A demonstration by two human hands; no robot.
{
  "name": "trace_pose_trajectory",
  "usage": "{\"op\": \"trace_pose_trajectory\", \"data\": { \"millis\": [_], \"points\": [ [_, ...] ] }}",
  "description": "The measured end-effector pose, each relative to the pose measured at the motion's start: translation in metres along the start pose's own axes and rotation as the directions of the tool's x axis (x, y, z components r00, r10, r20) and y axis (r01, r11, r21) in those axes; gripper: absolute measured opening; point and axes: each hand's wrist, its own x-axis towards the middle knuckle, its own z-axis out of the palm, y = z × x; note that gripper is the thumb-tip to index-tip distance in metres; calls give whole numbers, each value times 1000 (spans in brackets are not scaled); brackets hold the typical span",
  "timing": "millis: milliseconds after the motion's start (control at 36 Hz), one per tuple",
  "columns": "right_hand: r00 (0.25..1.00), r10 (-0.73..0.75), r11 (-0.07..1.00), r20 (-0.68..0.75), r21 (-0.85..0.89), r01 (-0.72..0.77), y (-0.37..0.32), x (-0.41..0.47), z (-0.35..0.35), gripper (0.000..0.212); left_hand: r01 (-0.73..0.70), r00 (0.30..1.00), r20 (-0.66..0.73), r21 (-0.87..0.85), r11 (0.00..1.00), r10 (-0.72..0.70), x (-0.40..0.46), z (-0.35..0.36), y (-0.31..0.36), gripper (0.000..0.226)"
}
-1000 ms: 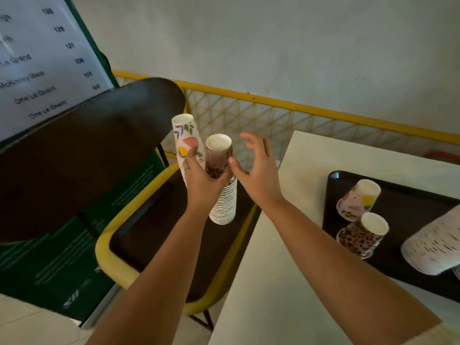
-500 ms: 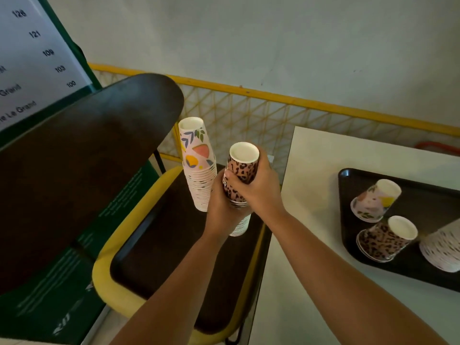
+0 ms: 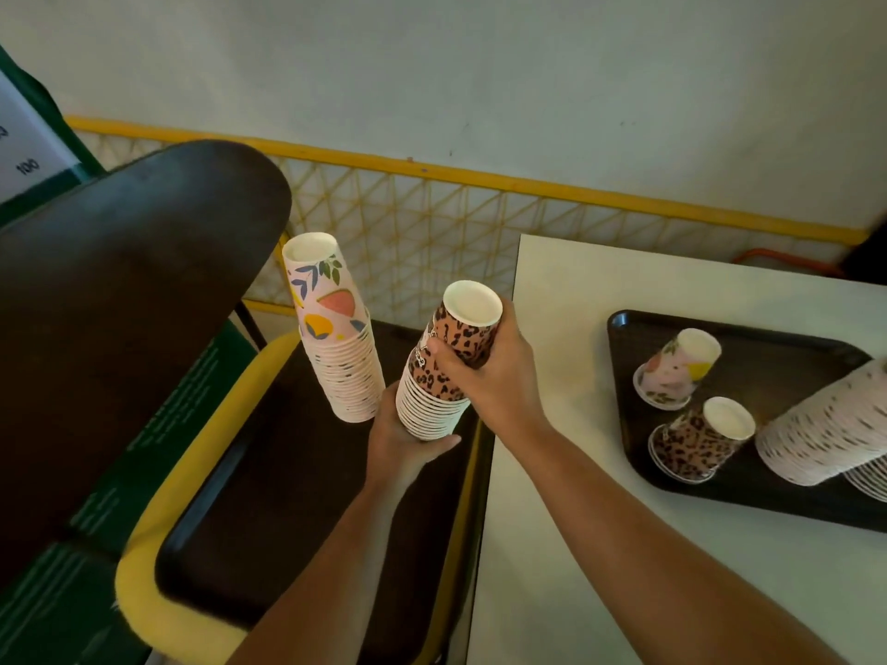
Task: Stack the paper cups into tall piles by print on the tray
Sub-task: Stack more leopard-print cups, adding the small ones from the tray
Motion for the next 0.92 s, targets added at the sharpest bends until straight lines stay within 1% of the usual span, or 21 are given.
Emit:
{"op": "trace_pose_trajectory", "data": {
  "millis": [83,194,306,417,472,528,639,806,917],
  "points": [
    [1000,5,1000,2,11,-5,-2,2,-4,62,30,999,-18,24,999,-30,1,-1,4,87],
    [1000,1,999,-18,45,-1,-10,4,-17,63,11,999,-44,36,999,-9,1,1,18,81],
    [999,-42,998,-28,36,43,-25,6,-46,63,-2,1000,-3,24,1000,2,-3,15,40,83],
    [996,-77,997,-44,-34,75,-33,7,-82,63,-2,997,72,3,1000,1,-10,42,62,82],
    [995,-74,995,-67,-73,69,-32,5,-100,68,-1,994,108,-12,1000,3,-14,58,70,82],
    [994,-68,990,-83,-132,56,-31,2,-118,72,-4,989,145,-22,1000,7,-19,75,75,82],
    [992,-40,980,-121,-199,15,-27,-5,-152,71,-2,974,225,-46,999,12,-29,109,86,82],
    [977,41,976,-207,-199,-83,-16,-19,-192,76,8,952,305,16,1000,-13,-43,150,97,79],
    [975,101,968,-200,-206,-142,-6,-23,-211,70,16,938,346,44,999,-30,-50,169,95,77]
  ]
}}
